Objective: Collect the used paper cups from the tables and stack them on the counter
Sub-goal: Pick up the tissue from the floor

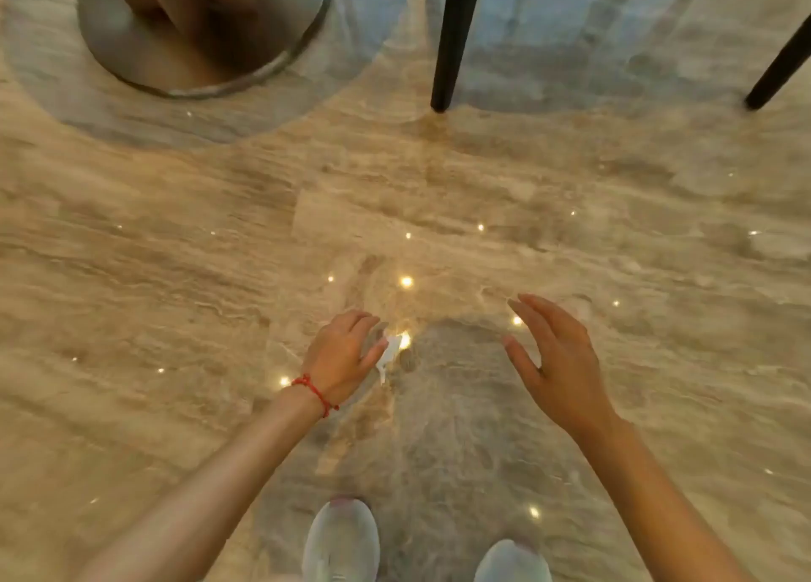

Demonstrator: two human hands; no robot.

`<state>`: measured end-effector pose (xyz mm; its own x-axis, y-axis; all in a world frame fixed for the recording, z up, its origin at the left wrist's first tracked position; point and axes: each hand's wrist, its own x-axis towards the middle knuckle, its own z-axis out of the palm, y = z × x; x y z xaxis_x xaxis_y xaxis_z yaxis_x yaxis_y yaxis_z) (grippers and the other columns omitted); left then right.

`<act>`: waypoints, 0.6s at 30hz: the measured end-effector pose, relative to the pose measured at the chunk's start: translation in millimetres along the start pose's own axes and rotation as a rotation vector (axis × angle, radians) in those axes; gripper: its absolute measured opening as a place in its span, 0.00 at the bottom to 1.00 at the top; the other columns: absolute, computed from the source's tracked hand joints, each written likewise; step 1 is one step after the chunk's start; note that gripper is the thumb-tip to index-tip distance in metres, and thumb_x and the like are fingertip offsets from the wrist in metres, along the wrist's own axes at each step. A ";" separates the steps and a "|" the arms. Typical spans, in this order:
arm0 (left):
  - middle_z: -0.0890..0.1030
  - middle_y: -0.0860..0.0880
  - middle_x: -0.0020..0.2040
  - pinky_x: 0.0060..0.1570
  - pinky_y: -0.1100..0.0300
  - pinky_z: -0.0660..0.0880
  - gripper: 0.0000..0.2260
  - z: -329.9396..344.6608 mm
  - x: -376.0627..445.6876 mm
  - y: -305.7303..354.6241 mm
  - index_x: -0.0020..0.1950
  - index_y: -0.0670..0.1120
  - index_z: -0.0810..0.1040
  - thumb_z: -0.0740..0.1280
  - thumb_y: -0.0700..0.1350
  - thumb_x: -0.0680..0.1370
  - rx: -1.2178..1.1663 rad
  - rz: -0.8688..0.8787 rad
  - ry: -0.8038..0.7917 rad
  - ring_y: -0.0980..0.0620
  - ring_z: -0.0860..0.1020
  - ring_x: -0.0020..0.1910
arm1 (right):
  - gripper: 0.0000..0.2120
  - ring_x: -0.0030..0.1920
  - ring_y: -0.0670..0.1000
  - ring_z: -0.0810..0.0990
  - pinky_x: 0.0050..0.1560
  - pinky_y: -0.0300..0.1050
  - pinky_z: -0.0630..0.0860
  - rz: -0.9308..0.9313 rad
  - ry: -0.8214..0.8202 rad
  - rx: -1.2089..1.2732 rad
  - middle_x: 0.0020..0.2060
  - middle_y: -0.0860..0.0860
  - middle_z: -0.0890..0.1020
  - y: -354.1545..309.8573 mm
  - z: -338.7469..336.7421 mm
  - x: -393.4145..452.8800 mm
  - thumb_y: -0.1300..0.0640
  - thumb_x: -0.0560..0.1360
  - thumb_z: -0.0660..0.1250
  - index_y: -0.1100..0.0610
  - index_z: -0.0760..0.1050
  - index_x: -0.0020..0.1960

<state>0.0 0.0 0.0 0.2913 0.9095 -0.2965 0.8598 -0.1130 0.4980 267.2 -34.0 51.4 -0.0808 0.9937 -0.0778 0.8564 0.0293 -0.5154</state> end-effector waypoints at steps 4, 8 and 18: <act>0.77 0.43 0.54 0.48 0.60 0.68 0.17 31.3 3.4 -8.0 0.60 0.40 0.76 0.66 0.50 0.76 -0.056 -0.183 0.029 0.45 0.74 0.54 | 0.24 0.65 0.56 0.74 0.63 0.49 0.64 0.013 0.013 0.021 0.64 0.56 0.76 5.0 17.6 0.6 0.46 0.77 0.55 0.58 0.71 0.67; 0.75 0.43 0.52 0.46 0.63 0.65 0.19 54.5 10.8 -8.1 0.56 0.40 0.77 0.71 0.52 0.72 -0.084 -0.283 0.057 0.47 0.72 0.53 | 0.22 0.64 0.56 0.74 0.63 0.50 0.66 0.003 0.047 0.015 0.63 0.56 0.76 13.0 21.5 -3.8 0.48 0.77 0.57 0.60 0.72 0.65; 0.73 0.51 0.30 0.29 0.66 0.57 0.12 39.9 10.7 9.2 0.31 0.44 0.73 0.70 0.43 0.73 -0.187 -0.348 0.078 0.50 0.71 0.33 | 0.21 0.66 0.56 0.73 0.65 0.51 0.64 0.064 0.031 0.041 0.64 0.56 0.75 10.2 4.7 -2.9 0.51 0.77 0.61 0.60 0.72 0.66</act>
<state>27.8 -7.3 -31.1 -0.0427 0.9091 -0.4145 0.8082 0.2753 0.5207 273.7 -37.1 42.3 -0.0099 0.9963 -0.0855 0.8375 -0.0385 -0.5451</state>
